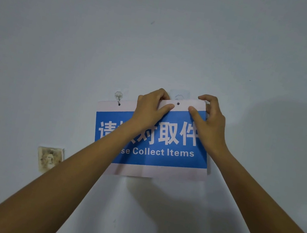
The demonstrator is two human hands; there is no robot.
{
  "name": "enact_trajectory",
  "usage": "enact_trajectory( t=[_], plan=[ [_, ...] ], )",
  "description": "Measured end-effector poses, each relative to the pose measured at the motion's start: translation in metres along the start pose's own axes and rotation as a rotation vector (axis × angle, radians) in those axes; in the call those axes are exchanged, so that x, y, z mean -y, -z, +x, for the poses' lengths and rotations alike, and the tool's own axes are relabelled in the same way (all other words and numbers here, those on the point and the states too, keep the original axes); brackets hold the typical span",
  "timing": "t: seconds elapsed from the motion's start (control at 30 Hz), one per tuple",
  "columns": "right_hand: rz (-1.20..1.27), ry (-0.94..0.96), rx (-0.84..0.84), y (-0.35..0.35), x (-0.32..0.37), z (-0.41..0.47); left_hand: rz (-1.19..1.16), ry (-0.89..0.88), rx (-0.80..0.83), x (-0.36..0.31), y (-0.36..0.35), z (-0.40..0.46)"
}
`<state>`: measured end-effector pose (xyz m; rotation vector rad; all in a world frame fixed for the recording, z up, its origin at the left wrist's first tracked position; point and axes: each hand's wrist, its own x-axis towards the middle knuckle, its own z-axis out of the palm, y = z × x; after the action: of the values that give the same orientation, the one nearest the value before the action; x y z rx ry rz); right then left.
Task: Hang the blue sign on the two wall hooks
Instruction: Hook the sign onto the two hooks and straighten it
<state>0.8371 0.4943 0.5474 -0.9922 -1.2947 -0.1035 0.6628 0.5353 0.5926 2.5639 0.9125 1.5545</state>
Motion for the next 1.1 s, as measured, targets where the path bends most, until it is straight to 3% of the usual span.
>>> enact_trajectory(
  t=[0.53, 1.1],
  plan=[
    [-0.001, -0.004, -0.027, -0.006, -0.014, -0.011, 0.137, -0.089, -0.027, 0.009, -0.008, -0.003],
    [-0.031, -0.018, -0.031, -0.007, -0.014, -0.011, 0.107, -0.077, -0.010, 0.007, -0.005, -0.003]
  ],
)
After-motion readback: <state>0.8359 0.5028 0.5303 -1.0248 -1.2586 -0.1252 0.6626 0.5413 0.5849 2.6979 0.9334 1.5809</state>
